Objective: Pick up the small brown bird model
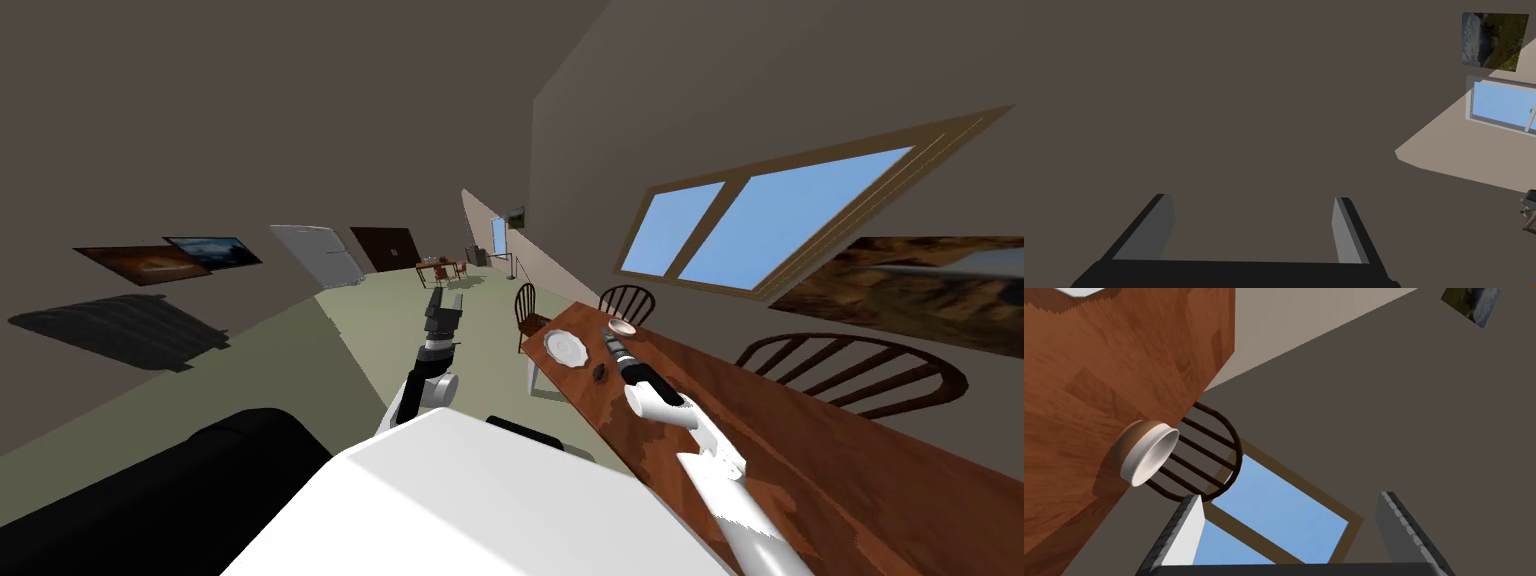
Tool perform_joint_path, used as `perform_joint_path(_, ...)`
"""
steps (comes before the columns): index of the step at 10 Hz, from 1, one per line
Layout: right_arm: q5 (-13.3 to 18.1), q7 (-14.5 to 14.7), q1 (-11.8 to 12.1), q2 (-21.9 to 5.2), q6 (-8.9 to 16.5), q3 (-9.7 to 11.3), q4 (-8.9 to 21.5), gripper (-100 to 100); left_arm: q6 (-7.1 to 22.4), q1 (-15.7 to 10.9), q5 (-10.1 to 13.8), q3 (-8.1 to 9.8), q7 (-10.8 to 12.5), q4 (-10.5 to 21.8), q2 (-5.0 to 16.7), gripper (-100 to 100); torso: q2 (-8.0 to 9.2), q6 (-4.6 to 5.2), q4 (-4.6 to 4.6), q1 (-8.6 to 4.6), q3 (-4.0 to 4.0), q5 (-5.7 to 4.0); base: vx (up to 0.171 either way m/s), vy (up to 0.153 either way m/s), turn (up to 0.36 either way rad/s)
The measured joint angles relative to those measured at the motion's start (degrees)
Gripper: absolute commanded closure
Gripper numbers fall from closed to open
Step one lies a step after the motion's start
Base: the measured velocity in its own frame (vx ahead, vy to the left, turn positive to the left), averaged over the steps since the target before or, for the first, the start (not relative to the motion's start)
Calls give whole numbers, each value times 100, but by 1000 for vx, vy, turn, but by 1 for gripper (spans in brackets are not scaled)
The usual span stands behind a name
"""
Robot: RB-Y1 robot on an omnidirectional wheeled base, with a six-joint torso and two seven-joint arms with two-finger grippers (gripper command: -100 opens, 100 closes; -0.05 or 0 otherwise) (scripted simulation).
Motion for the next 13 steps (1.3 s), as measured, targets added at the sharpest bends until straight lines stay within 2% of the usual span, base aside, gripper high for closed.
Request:
perform_joint_path(4, -198, 364, -343, -232, 553, -19, 791, -100, 0, 0, 0, 0, 0, 0, 0, 0, 1, 2, 0, -2, 0, 0, -7, -4, 161)
perform_joint_path(5, -171, 453, -414, -194, 699, -27, 977, -100, 0, 1, 0, 1, 0, 0, 0, 0, 1, 5, 0, -3, 0, -1, 0, 0, 0)
perform_joint_path(6, -171, 482, -422, -197, 820, -33, 1022, -100, 0, 1, 0, 1, 0, 0, 0, 0, 2, 8, 0, -3, 1, -1, -8, 1, 222)
perform_joint_path(8, -297, 652, -562, -335, 1053, -27, 1402, -100, 0, 1, 0, 1, 0, 0, 0, 0, 1, 7, 0, -4, 1, -1, -4, -7, 48)
perform_joint_path(9, -295, 676, -569, -338, 1151, -38, 1414, -100, 0, 1, 0, 1, 0, 0, 0, 0, 2, 9, 0, -3, 1, -1, -7, 1, 199)
perform_joint_path(13, -395, 1018, -823, -501, 1718, -83, 2006, -100, 0, 1, 0, 1, 0, 0, 0, 0, 3, 7, 0, -4, 1, -1, -7, -6, 104)
